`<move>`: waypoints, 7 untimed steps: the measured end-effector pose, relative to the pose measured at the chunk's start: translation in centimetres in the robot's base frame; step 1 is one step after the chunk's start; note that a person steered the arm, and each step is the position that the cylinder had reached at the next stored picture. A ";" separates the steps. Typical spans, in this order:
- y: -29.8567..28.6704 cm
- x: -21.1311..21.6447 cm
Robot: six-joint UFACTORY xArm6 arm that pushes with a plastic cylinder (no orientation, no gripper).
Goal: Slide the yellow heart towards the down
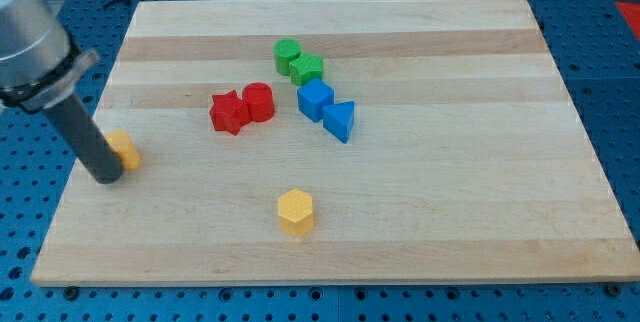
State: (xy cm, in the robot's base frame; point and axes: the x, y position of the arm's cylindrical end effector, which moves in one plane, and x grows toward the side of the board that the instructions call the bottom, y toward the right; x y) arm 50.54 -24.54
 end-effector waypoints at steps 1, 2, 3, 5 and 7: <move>-1.5 0.0; -5.8 -0.4; -5.9 -0.8; -5.9 -2.0; -5.9 -2.2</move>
State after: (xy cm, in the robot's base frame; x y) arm 48.37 -30.48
